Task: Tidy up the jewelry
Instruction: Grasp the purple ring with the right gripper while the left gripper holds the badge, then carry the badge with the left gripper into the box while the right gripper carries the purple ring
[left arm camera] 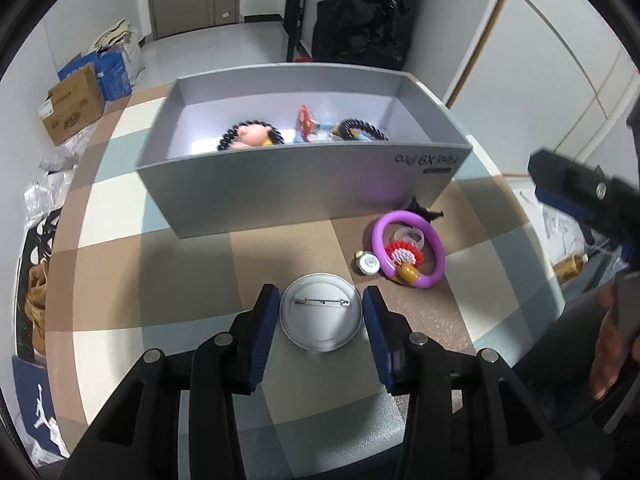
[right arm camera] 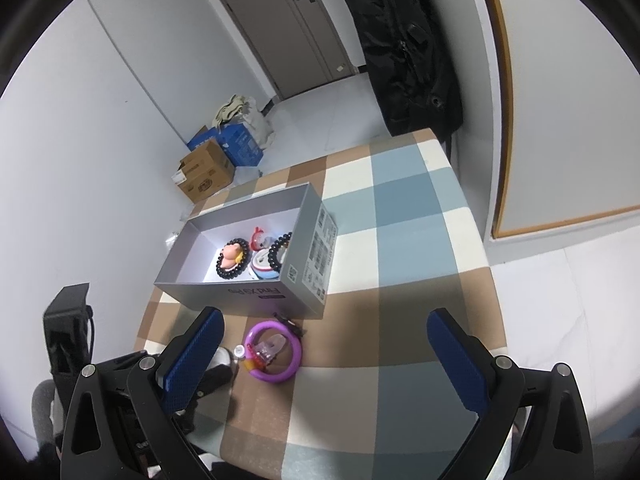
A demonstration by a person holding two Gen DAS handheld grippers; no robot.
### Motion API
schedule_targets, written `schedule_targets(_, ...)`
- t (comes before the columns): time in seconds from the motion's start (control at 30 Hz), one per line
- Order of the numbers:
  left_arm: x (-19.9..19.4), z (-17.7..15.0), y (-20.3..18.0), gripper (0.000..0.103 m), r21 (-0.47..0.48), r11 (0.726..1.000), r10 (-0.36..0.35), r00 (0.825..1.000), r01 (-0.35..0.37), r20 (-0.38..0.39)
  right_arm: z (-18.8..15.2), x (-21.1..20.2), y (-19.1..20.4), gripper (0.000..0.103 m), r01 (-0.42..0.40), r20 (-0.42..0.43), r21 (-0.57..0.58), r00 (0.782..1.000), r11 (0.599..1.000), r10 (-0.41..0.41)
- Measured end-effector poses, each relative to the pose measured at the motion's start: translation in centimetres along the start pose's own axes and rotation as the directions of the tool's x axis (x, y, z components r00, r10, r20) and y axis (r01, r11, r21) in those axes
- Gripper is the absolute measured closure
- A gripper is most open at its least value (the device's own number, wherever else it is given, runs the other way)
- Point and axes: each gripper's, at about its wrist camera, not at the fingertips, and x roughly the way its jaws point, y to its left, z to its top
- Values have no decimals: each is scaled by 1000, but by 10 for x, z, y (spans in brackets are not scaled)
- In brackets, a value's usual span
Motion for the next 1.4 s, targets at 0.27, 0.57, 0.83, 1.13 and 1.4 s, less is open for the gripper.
schedule_targets(0.27,-21,10,8,66,-62,998,-18,997,23,69,-6,6,4,1,44,-36,-35,998,998,-46)
schedule_targets(0.57,-40,19,35,66,-185,979,-57,985,87,163,-23,21,38,1,-11,-102,-209,995,978,-10)
schedule_targets(0.83,-46,20,51,66,-230,966,-75,979,118,187,-36,47,59,15,5,-149,-329,987,944,-57)
schedule_targets(1.13,-50,20,55,66,-230,964,-87,977,132,196,-43,64,75,46,46,-135,-434,984,900,-116)
schedule_targets(1.4,-50,20,56,66,-230,963,-93,977,137,191,-41,65,73,55,44,-138,-427,984,903,-113)
